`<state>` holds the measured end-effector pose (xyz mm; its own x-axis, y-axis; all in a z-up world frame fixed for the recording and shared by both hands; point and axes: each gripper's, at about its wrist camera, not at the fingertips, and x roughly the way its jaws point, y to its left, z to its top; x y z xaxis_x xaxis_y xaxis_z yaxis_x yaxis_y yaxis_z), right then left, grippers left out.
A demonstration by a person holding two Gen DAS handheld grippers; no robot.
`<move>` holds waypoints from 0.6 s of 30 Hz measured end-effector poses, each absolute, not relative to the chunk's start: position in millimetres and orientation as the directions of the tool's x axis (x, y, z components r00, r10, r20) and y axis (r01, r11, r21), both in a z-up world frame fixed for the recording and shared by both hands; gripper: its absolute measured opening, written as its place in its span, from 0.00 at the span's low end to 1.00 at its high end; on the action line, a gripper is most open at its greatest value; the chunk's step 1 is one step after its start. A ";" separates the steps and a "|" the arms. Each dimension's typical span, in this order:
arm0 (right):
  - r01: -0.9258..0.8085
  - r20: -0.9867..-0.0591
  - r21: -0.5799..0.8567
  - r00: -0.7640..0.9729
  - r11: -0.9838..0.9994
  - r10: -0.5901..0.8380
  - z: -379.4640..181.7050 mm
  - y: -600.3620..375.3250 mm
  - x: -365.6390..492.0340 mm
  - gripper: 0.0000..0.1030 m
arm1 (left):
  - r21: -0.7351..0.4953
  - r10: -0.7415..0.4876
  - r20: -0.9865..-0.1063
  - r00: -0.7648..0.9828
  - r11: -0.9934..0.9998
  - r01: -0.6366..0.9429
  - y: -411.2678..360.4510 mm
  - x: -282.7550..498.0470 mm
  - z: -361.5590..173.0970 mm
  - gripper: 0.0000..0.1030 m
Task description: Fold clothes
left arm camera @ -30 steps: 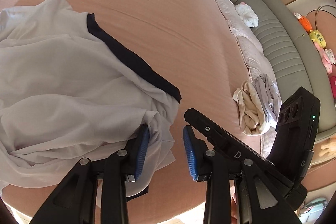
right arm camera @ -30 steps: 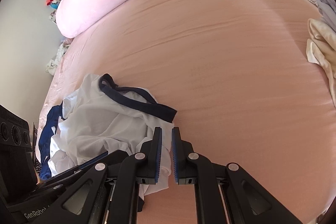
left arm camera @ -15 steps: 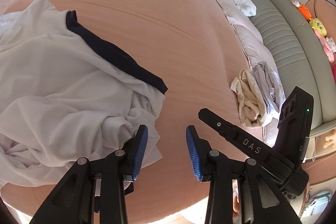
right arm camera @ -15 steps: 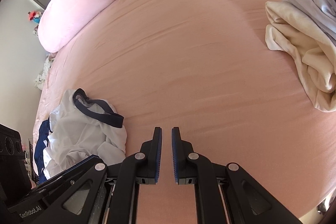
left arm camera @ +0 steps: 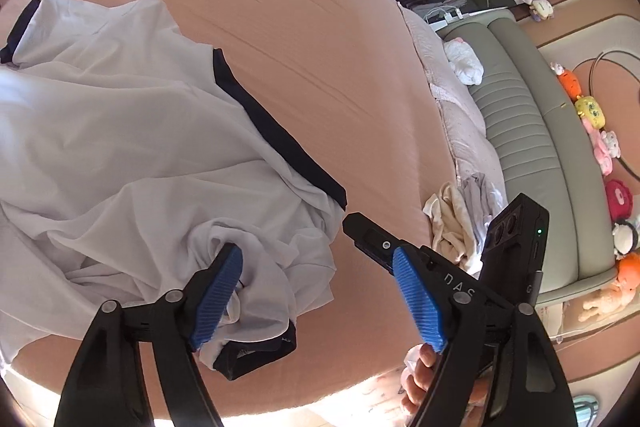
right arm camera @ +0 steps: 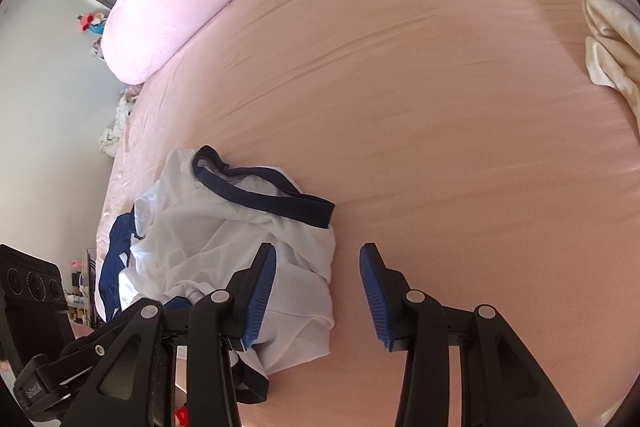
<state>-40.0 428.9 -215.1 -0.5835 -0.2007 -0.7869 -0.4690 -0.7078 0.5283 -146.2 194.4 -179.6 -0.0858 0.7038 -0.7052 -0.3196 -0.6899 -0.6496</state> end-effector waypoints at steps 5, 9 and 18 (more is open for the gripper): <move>-0.389 -0.739 0.559 -0.634 -0.732 -0.227 -205.9 409.3 -53.0 0.57 | -0.702 0.737 -0.650 -0.186 -0.675 -0.227 147.5 -157.3 -173.2 0.87; -0.369 -0.757 0.528 -0.612 -0.765 -0.227 -206.7 393.3 -64.8 0.60 | -0.717 0.700 -0.644 -0.310 -0.693 -0.075 96.9 -167.4 -179.6 0.88; -0.368 -0.784 0.496 -0.580 -0.786 -0.223 -214.8 376.2 -81.2 0.60 | -0.676 0.610 -0.701 -0.370 -0.733 0.072 14.6 -182.6 -199.4 0.88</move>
